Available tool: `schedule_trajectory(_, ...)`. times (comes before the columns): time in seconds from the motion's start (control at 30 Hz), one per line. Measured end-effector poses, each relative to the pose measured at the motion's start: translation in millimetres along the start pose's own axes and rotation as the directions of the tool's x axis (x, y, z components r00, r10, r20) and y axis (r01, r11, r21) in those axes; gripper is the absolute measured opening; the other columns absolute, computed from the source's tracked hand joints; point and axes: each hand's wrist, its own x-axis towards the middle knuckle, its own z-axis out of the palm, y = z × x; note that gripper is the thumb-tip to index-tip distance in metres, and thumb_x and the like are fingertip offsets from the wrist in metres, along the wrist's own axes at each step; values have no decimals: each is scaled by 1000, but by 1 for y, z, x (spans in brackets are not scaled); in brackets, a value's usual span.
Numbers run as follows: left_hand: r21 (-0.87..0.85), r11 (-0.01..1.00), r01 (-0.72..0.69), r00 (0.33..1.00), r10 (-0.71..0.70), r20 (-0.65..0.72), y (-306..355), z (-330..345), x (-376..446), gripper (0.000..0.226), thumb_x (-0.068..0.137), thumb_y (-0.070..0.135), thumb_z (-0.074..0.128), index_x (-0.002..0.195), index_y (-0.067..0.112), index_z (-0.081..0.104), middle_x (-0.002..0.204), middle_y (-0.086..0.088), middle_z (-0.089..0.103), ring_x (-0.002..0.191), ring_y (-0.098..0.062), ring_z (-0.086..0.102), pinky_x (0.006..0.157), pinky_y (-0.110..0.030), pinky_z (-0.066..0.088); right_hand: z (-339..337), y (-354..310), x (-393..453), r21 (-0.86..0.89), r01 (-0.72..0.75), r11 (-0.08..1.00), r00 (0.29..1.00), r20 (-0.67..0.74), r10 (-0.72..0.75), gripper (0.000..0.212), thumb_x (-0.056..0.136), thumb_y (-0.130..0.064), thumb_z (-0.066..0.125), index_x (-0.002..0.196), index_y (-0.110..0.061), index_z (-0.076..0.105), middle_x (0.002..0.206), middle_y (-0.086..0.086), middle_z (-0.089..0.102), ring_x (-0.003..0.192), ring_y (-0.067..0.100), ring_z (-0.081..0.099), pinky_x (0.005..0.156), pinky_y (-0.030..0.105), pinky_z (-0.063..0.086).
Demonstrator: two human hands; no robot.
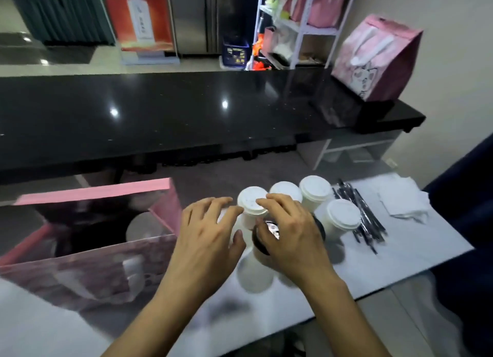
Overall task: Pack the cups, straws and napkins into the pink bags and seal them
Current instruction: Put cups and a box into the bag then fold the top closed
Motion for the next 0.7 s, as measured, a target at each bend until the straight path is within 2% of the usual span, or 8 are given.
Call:
schedule_trajectory(0.17,-44,997,-62,995,65,71,62,42,38,38,83,34,50,117,22,64,128,-2,60,118,-31,53,98,-42,39,-36,75,-10,-40,-111,993,994,18,112,30,92,-31,59,121,-25,61,120,-5,61,102,20,58,89,37,48)
schedule_trajectory(0.4,-50,985,-164,976,169,136,156,110,103,38,83,35,49,115,20,64,126,-4,61,115,-32,53,96,-40,35,-73,202,-15,-71,-231,970,973,14,232,25,91,-30,54,114,-26,62,114,-7,63,97,20,60,86,36,48)
schedule_trajectory(0.7,-83,976,-201,950,215,228,242,184,156,38,87,35,47,120,24,62,127,0,59,117,-31,53,95,-47,43,-86,379,-14,-196,-426,883,900,11,436,24,90,-25,67,113,-20,68,109,-1,69,96,22,60,88,38,46)
